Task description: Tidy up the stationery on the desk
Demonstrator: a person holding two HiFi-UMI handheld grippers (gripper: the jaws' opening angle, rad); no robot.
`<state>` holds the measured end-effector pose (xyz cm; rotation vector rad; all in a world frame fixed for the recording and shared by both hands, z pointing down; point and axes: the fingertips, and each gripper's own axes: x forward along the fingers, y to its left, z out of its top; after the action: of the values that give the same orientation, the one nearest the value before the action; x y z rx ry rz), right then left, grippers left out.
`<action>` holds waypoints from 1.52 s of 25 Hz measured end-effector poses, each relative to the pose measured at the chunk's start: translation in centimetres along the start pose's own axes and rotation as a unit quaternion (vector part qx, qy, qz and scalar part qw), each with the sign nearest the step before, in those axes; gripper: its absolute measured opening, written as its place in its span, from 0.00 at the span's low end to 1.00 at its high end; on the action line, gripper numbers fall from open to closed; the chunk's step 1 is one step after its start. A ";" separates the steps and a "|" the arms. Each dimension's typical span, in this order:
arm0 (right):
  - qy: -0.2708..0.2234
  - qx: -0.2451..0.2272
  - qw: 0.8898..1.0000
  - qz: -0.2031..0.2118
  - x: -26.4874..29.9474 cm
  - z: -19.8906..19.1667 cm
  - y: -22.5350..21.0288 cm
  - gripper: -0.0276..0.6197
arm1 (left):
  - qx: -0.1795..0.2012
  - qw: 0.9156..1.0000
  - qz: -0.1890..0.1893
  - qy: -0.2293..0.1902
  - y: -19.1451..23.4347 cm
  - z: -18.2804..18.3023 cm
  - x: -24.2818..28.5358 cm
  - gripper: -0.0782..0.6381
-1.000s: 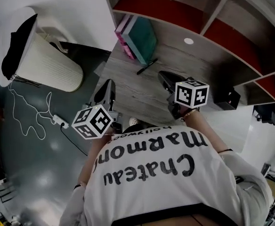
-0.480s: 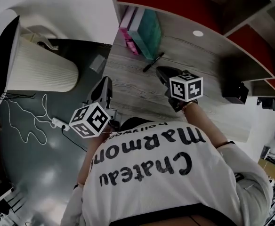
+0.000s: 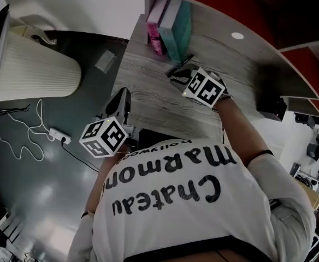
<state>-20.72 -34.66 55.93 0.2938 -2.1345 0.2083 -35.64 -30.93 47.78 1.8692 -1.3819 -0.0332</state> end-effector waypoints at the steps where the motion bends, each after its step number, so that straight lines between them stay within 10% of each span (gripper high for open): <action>1: 0.013 -0.012 1.000 0.009 0.4 0.1 0.0 0.17 | -0.003 1.000 0.002 0.001 0.3 -0.2 0.0 0.13; 14: 0.147 -0.153 0.975 0.067 4.4 -1.9 -0.9 0.31 | -0.022 0.999 0.036 -0.001 2.8 -1.2 -1.7 0.13; 38: 0.177 -0.198 0.960 0.092 3.9 -3.0 -0.9 0.30 | -0.023 0.999 0.046 -0.004 2.6 -1.5 -1.9 0.13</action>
<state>-20.14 -35.24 60.88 -0.1666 -1.7936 -0.0604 -37.75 -28.78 49.61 1.7684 -1.4600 -0.0262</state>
